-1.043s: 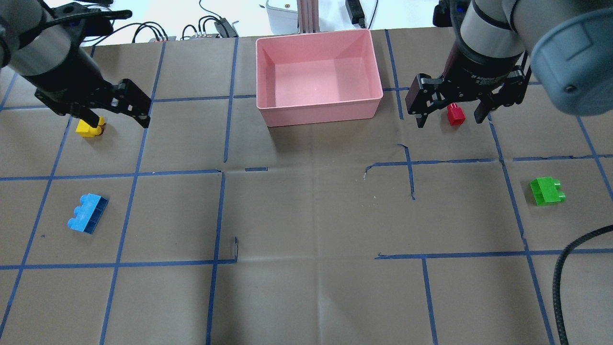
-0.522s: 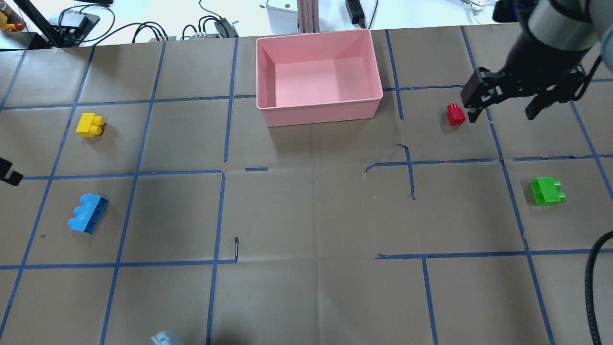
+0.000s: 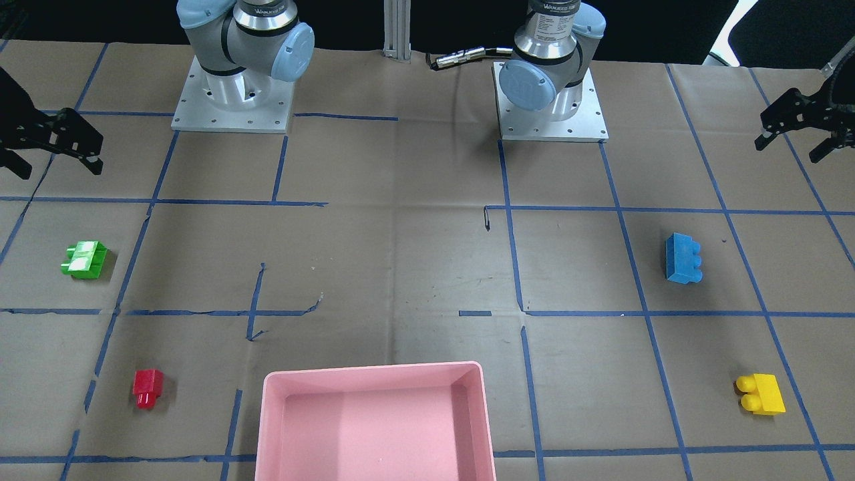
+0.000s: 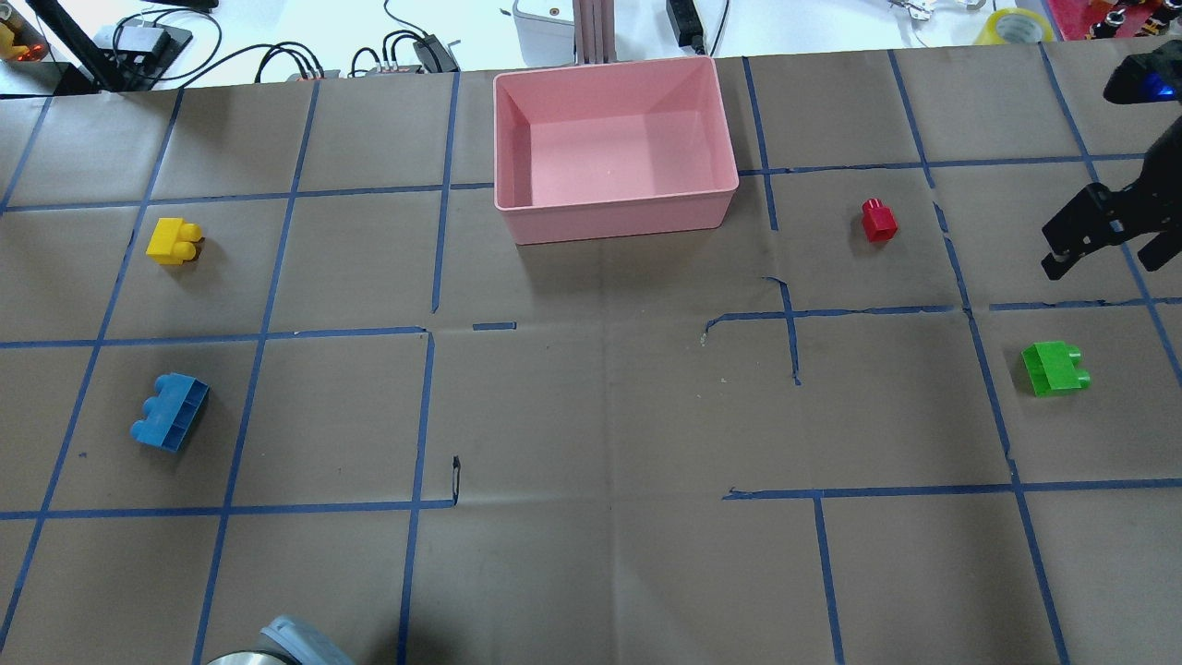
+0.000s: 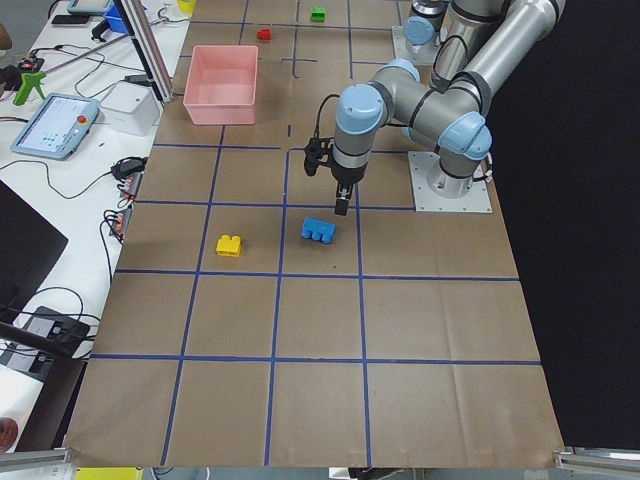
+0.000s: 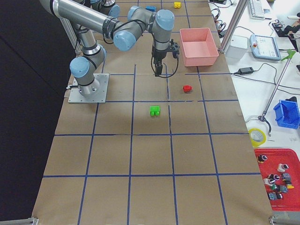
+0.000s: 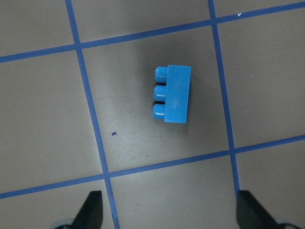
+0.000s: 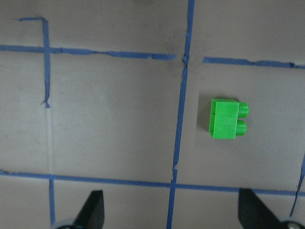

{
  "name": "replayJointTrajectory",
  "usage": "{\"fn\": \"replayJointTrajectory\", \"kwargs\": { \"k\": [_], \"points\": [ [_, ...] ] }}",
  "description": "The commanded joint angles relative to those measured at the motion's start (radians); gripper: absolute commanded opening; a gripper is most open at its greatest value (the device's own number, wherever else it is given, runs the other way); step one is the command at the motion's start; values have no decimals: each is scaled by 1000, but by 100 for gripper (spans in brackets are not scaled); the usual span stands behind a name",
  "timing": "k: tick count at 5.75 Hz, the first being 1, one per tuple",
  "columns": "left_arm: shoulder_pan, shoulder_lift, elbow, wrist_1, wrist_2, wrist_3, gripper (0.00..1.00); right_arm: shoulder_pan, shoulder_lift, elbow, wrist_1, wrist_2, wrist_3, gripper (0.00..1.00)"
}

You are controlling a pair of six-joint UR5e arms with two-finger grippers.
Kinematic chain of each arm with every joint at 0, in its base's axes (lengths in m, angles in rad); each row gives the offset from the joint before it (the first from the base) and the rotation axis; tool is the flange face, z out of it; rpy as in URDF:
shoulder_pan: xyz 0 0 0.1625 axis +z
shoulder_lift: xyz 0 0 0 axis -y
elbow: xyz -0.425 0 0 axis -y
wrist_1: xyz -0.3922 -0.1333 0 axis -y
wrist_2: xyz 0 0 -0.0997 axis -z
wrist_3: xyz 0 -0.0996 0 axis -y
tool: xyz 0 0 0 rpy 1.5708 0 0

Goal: Put all blocks into box

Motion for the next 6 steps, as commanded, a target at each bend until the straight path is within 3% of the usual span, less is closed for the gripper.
{"fn": "replayJointTrajectory", "kwargs": {
  "k": [1,2,3,5,6],
  "points": [
    [-137,-55,-38,157,-20,-88,99,-95,16,173,-179,7,-49,99],
    [-141,-81,-110,255,-20,-91,99,-151,48,210,-219,25,-52,99],
    [-143,-110,-190,347,-18,-80,99,-161,115,218,-330,25,-74,99],
    [-138,-182,-215,374,-18,37,99,-170,206,218,-439,39,-98,100],
    [-137,-242,-217,456,-17,79,99,-181,232,221,-530,39,-95,99]
  ]
}}
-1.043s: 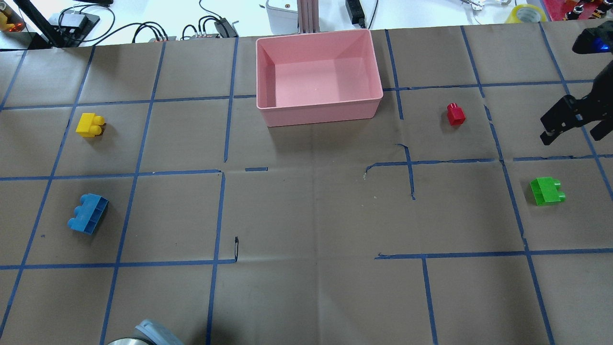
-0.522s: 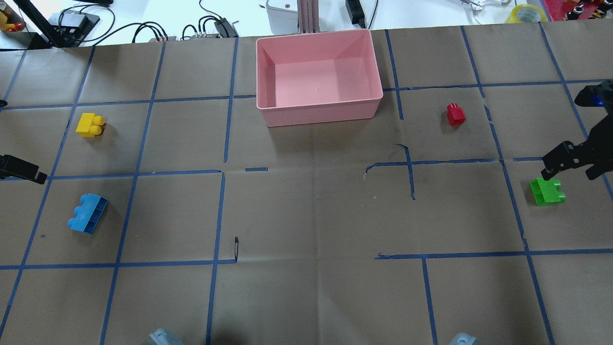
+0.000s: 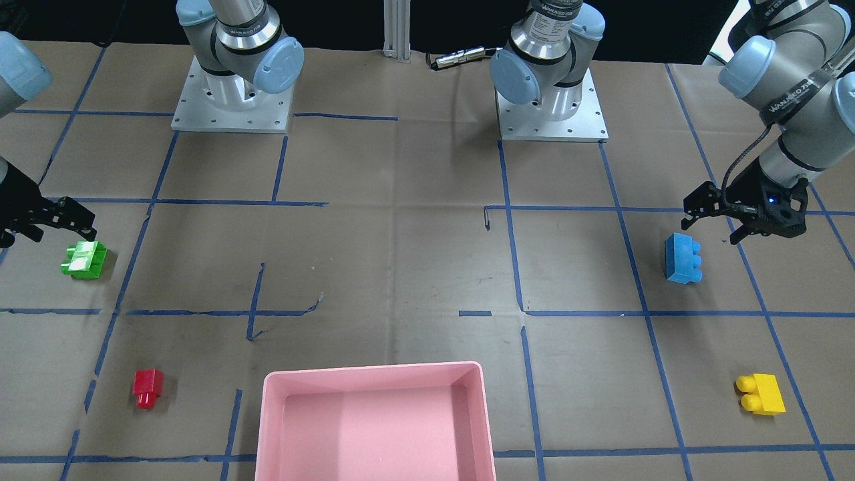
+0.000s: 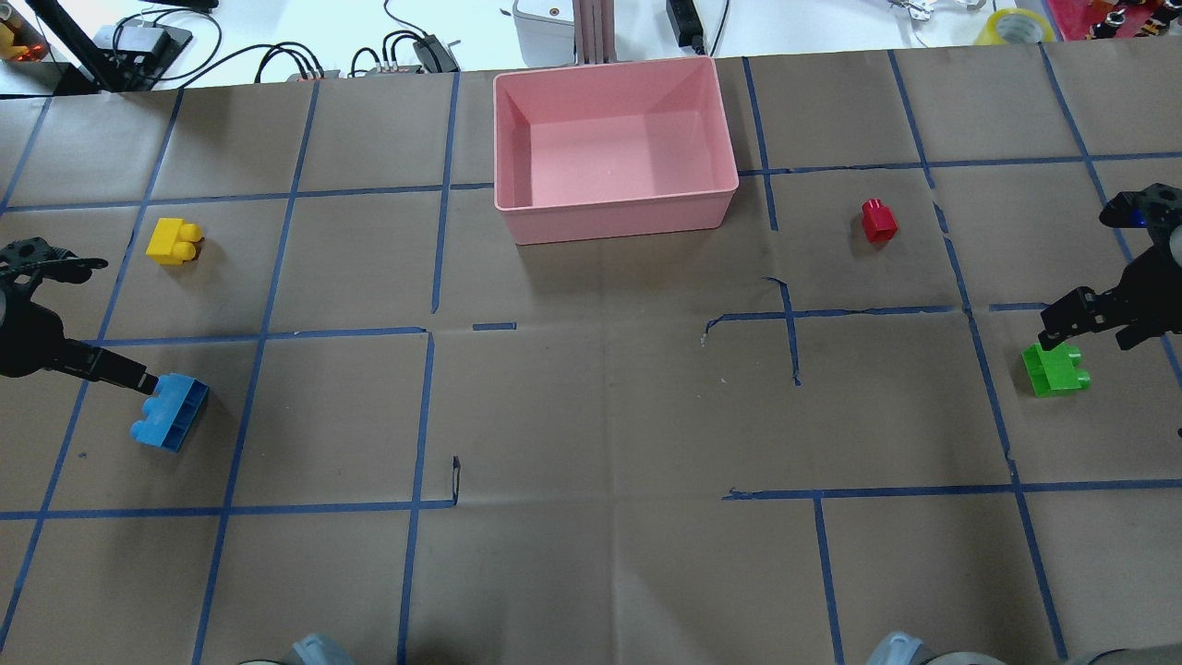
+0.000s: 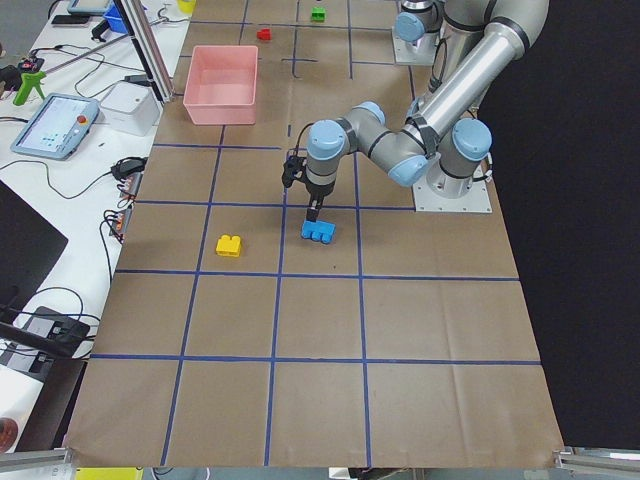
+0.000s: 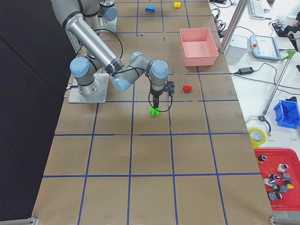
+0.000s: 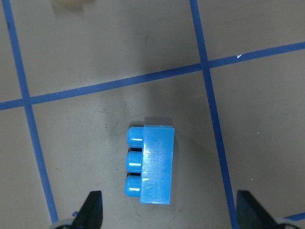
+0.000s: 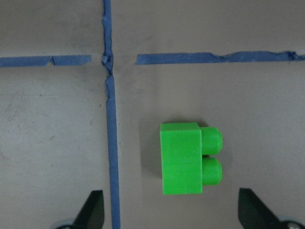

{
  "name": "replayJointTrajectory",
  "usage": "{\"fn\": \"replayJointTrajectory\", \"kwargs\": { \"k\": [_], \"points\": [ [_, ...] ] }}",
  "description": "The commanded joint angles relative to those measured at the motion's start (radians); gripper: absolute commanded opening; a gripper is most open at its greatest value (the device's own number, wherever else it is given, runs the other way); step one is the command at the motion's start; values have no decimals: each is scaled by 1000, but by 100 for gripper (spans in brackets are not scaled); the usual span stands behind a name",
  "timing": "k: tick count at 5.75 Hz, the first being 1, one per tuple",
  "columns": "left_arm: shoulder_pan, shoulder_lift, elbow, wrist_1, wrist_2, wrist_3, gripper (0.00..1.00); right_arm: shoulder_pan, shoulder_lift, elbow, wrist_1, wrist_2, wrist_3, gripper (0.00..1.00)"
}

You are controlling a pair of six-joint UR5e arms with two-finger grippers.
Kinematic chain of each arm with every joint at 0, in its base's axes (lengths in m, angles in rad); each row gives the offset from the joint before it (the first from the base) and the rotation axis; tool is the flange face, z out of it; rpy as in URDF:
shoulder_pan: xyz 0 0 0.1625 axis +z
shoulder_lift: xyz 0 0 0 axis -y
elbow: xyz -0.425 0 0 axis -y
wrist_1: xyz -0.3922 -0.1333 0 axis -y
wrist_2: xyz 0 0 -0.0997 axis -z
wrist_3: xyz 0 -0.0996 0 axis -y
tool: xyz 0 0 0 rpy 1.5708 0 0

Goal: Put all blocks into box

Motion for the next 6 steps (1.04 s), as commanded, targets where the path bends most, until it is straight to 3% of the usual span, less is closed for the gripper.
{"fn": "replayJointTrajectory", "kwargs": {
  "k": [1,3,6],
  "points": [
    [2,-108,-4,117,1,63,99,-23,65,3,-96,0,-1,99],
    [0,-173,-47,230,1,107,99,-25,90,12,-110,-3,-3,98],
    [0,-202,-48,235,1,112,96,-27,128,59,-191,-17,-6,98]
  ]
}}
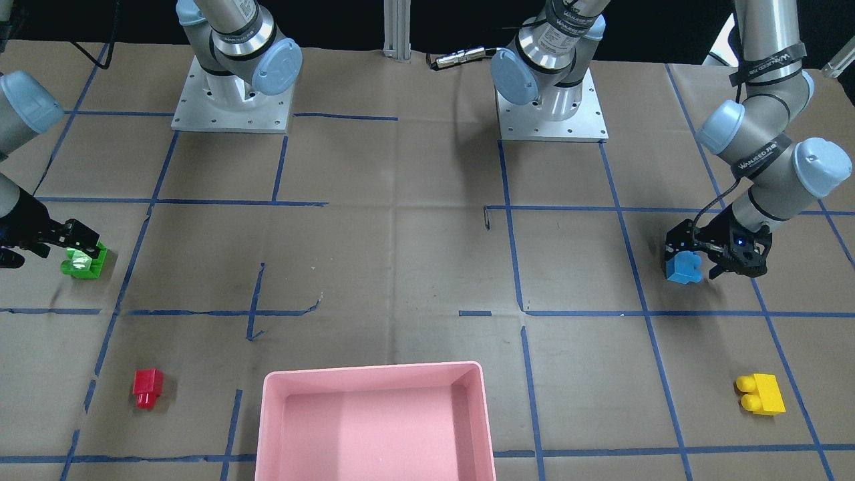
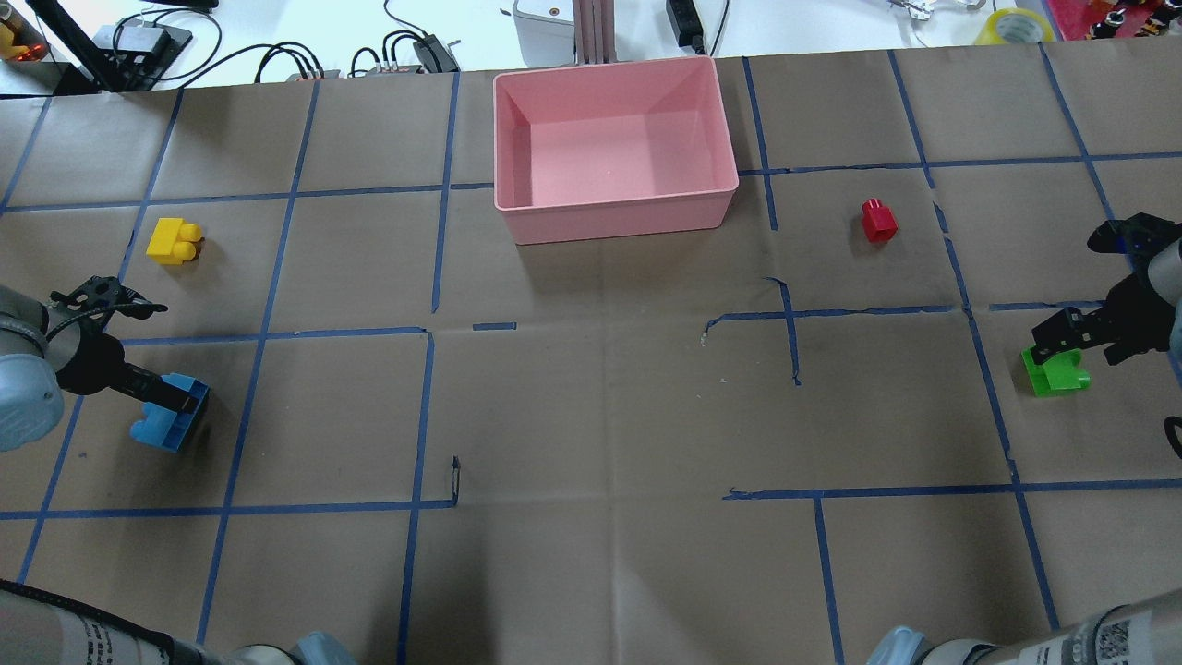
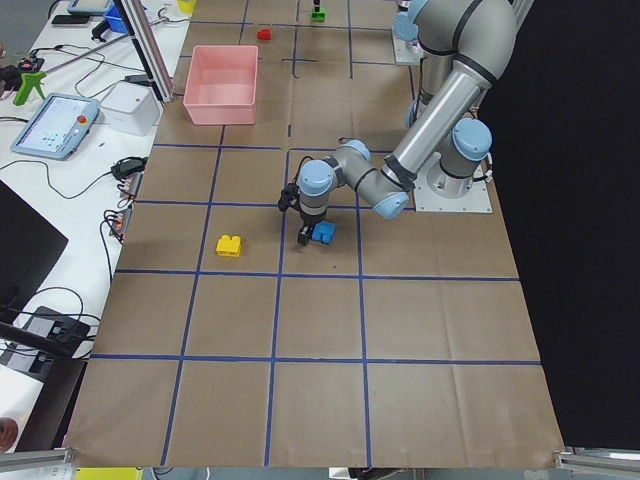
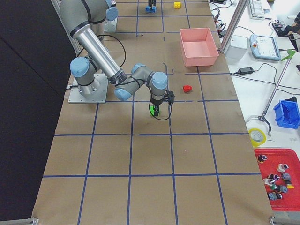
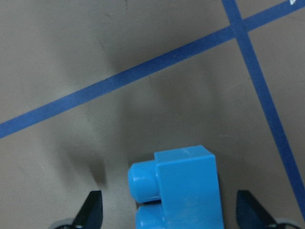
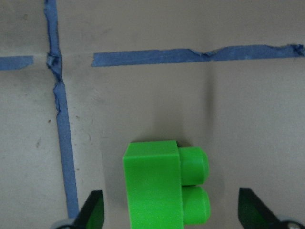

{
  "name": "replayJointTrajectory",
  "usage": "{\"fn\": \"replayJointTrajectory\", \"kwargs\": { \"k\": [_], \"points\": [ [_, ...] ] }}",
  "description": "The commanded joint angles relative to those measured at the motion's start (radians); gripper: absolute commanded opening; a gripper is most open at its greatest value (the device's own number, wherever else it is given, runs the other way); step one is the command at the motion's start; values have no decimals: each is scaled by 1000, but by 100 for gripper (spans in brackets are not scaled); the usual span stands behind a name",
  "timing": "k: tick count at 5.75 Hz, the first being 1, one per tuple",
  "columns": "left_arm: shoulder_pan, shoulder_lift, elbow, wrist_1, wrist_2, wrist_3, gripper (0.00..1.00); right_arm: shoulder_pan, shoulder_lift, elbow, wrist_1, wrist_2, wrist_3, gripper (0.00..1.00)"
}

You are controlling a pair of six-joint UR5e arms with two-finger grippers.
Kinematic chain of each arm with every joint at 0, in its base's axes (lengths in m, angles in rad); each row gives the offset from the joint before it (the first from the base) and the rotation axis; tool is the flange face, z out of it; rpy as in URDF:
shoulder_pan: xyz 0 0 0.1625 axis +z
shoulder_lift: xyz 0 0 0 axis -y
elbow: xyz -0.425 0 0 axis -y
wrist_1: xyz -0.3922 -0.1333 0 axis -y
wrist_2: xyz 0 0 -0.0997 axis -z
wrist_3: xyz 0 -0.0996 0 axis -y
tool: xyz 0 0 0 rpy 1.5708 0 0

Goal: Put all blocks into box

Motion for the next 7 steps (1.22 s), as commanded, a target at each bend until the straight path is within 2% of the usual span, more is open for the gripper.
{"fn": "replayJointTrajectory", "kwargs": {
  "k": [1,3,4,5,6,7],
  "points": [
    [0,-4,-1,1,0,0,85,-1,42,13,-48,-5,-1,97],
    [0,-2,-1,1,2,-6,53,-1,42,37,-44,-19,2,95],
    [0,1,2,1,15,-7,33,-1,40,44,-36,-54,8,76],
    [-2,10,8,3,61,-13,14,-1,33,38,-30,-60,6,48],
    [-6,30,15,-2,63,-30,2,-1,28,24,-30,-65,2,18],
    [-12,67,51,-31,63,-67,0,-1,14,-22,-4,-92,-3,9]
  ]
}}
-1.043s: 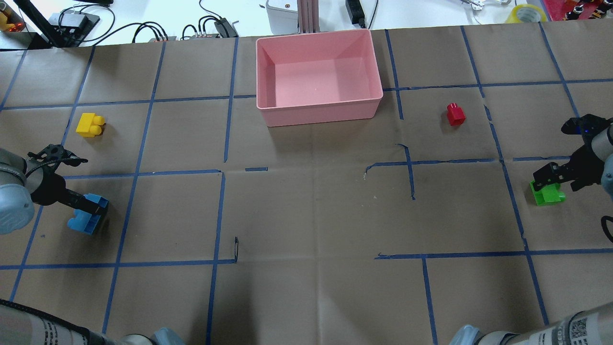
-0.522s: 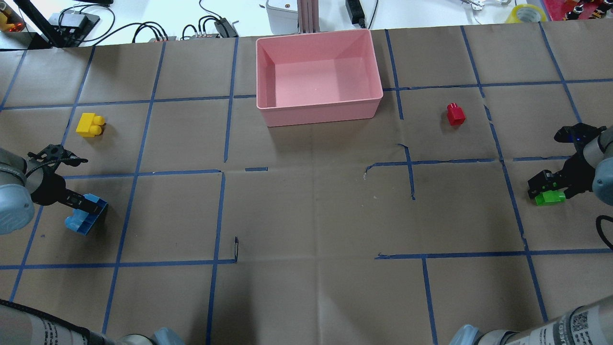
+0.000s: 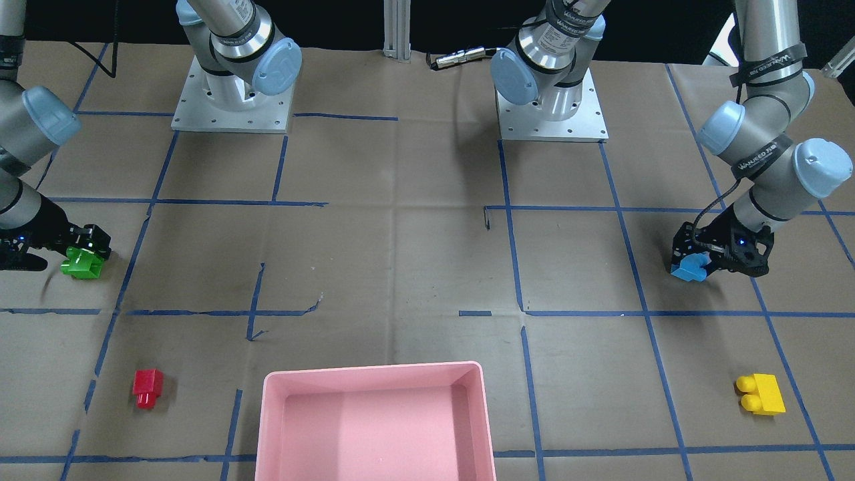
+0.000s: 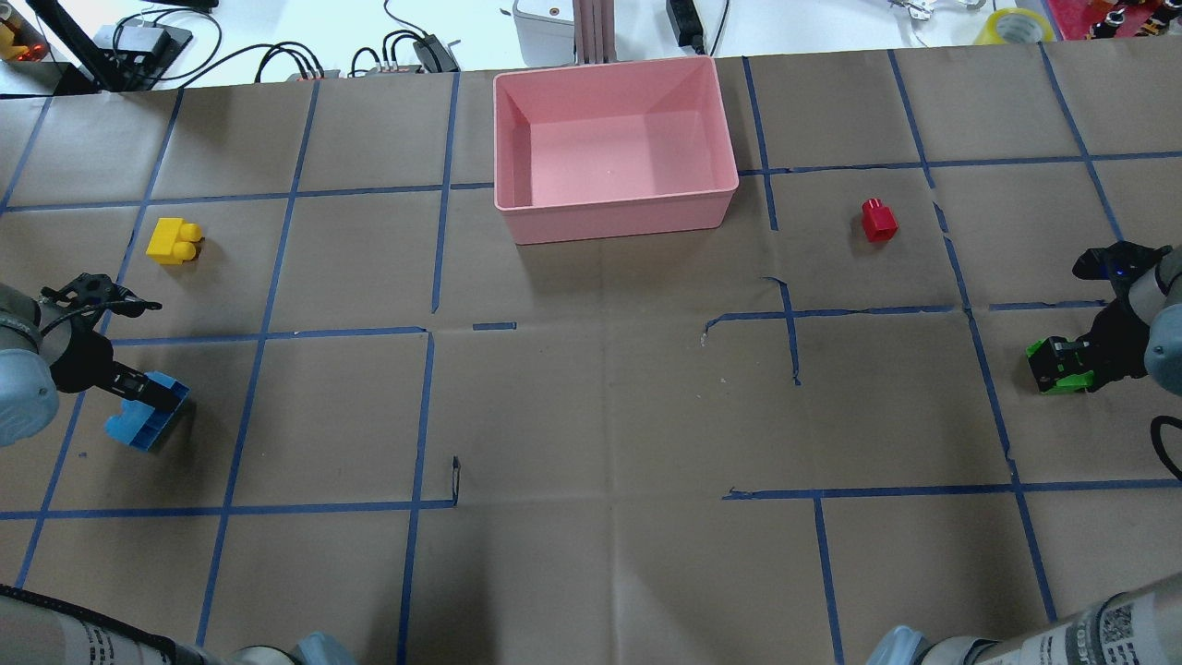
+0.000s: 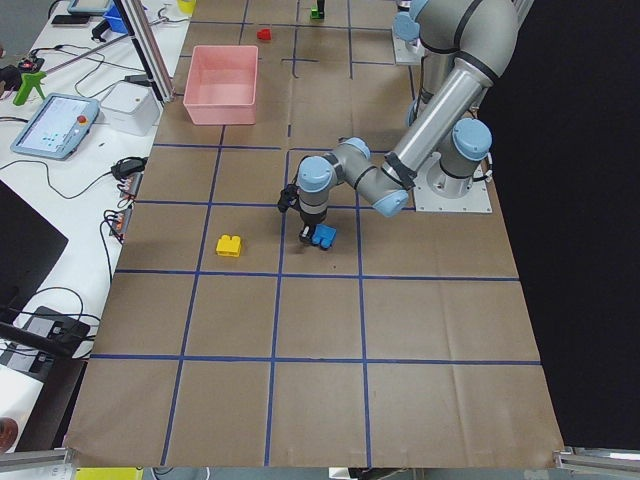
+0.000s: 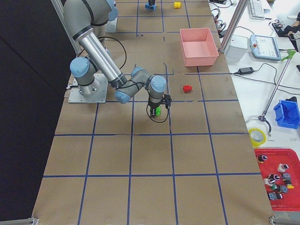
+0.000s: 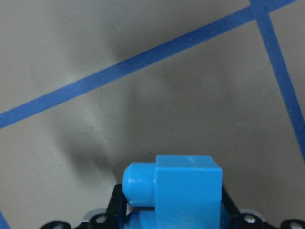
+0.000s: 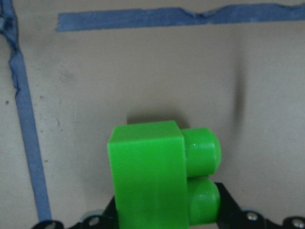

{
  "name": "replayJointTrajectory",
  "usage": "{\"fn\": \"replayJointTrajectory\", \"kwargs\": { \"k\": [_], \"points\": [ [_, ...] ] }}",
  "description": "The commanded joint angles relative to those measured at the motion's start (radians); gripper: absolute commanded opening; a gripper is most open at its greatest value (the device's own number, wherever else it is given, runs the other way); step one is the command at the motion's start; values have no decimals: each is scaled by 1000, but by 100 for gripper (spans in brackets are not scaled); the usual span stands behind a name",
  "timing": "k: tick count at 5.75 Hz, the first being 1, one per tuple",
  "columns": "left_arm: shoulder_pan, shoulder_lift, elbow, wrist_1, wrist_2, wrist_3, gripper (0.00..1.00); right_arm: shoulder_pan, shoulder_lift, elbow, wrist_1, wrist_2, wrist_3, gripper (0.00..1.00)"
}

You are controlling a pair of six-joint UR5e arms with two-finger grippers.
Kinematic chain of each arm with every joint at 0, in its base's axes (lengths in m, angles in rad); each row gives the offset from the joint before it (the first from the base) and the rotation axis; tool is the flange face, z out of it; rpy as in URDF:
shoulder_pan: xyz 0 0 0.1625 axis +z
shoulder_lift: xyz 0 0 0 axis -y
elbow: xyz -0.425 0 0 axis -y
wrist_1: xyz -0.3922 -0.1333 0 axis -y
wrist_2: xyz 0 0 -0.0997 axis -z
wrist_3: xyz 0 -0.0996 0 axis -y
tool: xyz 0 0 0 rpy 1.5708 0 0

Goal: Put all blocks into box

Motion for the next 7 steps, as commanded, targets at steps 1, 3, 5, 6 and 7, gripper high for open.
{"fn": "replayJointTrajectory", "kwargs": {
  "k": [1,3,5,6,7],
  "points": [
    [-17,86,136,-178,-3,-68,0,0,-44,-84,86,-20,-34,4],
    [-159,96,521,-612,-9,-330,0,17,-145,-208,272,-13,-32,4],
    [-271,-7,716,-700,-24,-510,0,179,-184,-322,369,-5,-12,4],
    [-346,-59,782,-699,-97,-693,0,269,-181,-368,416,19,70,4],
    [-470,-140,884,-689,-95,-837,0,337,-179,-385,429,124,183,4]
  ]
}}
